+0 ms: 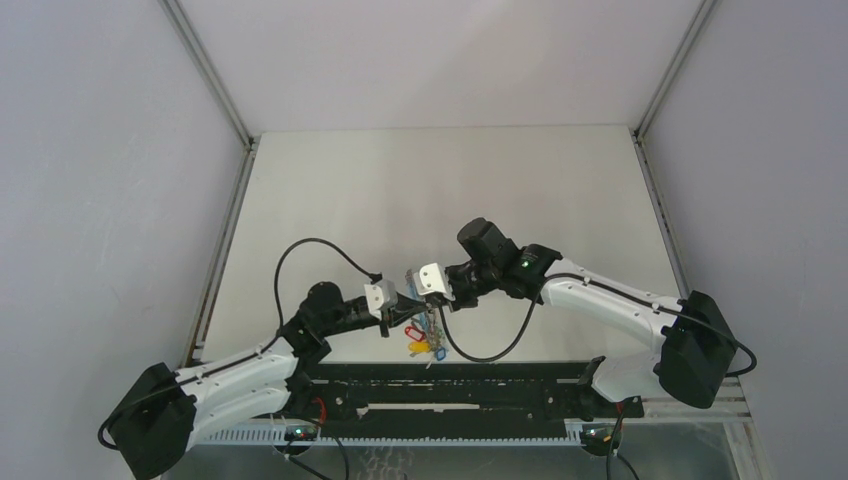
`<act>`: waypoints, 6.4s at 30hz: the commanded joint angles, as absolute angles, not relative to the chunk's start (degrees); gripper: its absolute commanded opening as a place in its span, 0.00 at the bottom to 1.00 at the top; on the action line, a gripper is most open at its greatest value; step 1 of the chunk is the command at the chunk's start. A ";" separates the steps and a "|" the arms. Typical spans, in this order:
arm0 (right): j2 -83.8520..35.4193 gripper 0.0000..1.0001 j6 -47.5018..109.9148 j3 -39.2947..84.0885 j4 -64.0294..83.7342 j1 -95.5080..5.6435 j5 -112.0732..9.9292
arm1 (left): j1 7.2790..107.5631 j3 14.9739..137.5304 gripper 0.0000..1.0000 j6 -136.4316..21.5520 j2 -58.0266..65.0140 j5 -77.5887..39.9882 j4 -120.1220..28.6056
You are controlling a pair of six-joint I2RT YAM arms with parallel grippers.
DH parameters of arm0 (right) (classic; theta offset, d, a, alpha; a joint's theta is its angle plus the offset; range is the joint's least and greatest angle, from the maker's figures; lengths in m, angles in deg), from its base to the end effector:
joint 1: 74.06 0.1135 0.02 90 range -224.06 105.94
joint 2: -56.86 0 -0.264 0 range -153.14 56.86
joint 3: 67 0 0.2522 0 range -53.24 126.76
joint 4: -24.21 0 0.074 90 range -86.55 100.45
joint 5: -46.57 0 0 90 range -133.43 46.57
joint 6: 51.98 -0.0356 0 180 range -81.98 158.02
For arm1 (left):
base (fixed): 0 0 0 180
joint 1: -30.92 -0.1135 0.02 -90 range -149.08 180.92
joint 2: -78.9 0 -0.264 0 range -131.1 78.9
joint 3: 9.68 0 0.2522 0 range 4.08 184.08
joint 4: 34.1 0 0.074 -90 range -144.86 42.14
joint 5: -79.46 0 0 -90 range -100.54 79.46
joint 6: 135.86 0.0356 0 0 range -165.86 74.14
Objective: Put the keys on the keyring
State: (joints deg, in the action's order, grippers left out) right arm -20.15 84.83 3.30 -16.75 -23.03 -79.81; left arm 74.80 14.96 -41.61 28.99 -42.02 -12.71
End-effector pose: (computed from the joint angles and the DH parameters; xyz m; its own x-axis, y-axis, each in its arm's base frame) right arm 0.1598 0.2312 0.2654 0.3213 -0.5361 -0.7806 -0.9393 -0.2850 -0.1909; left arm 0.1184 -0.1397 0.2007 0.0230 0.0656 -0.9976 0.9676 0.2494 0.0387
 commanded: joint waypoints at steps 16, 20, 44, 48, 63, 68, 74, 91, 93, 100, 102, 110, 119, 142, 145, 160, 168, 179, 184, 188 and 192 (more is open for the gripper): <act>-16.31 0.00 82.88 -0.07 -8.89 -19.21 -69.70 | 73.15 10.31 0.00 -55.38 27.93 -26.47 5.91; -16.59 0.00 82.64 -0.25 -8.10 -18.60 -69.07 | 73.15 9.14 0.00 -58.97 26.35 -24.89 11.20; -19.94 0.00 74.34 -3.36 3.41 -16.80 -70.25 | 76.49 5.27 0.00 -68.15 16.49 -11.93 32.82; -18.21 0.00 72.86 -4.94 3.85 -17.89 -72.24 | 76.54 5.27 0.00 -67.87 16.20 -12.05 32.97; -13.05 0.19 69.64 -5.25 0.50 -28.92 -90.17 | 76.54 6.09 0.00 -67.13 14.64 -18.47 34.93; -13.16 0.20 65.13 -5.73 4.47 -34.46 -98.96 | 76.54 6.37 0.00 -66.77 14.50 -19.70 34.97; -16.98 0.17 57.44 -5.78 10.89 -36.30 -101.47 | 76.55 6.79 0.00 -66.11 14.65 -21.79 35.18; -24.52 0.15 52.52 -5.72 18.56 -37.21 -102.62 | 76.54 7.32 0.00 -65.81 14.27 -23.32 35.31; -25.14 0.16 52.44 -5.75 18.94 -37.23 -102.93 | 76.54 7.33 0.00 -65.81 14.21 -23.31 35.33; -25.92 0.16 52.95 -5.76 19.67 -37.11 -105.80 | 76.54 7.47 0.00 -65.86 14.04 -23.29 35.28; -26.04 0.16 53.24 -5.77 19.75 -37.01 -106.76 | 76.54 7.51 0.00 -65.88 13.95 -23.29 35.29; -27.10 0.16 53.80 -5.28 18.98 -36.71 -107.37 | 76.54 7.51 0.00 -65.93 14.28 -23.21 35.45; -28.07 0.10 53.58 -5.16 20.34 -36.61 -107.96 | 76.54 7.51 0.00 -66.07 14.40 -23.75 35.63; -22.16 0.00 66.61 3.27 -9.48 -36.32 -95.70 | 75.94 7.69 0.31 -64.35 12.86 -26.72 33.80; -21.72 0.00 69.11 6.46 -17.49 -35.07 -89.68 | 75.34 9.02 0.36 -62.56 14.79 -28.99 28.53; -25.84 0.00 75.37 18.26 -34.41 -30.05 -77.80 | 74.36 15.68 0.42 -51.51 17.04 -38.83 11.40; -26.71 0.00 77.49 19.08 -35.17 -29.76 -78.65 | 72.76 18.57 0.45 -50.35 11.44 -45.60 12.42; -27.06 0.00 78.87 19.09 -34.73 -29.50 -79.39 | 70.74 21.00 0.37 -51.56 5.64 -49.71 15.06; -27.35 0.00 79.23 19.09 -34.56 -29.42 -79.78 | 70.60 22.01 0.33 -52.16 3.77 -50.80 15.57; -27.46 0.00 79.24 19.05 -34.46 -29.37 -80.07 | 70.52 22.55 0.29 -52.76 2.26 -50.97 16.57; -27.60 0.00 79.46 19.09 -34.36 -29.24 -80.45 | 70.43 23.18 0.24 -53.06 1.20 -51.70 16.65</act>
State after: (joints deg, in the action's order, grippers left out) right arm -27.69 78.25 16.48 -36.03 -29.68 -78.50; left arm 70.95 19.74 -52.38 2.00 -50.00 13.59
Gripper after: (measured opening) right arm 0.003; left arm 0.262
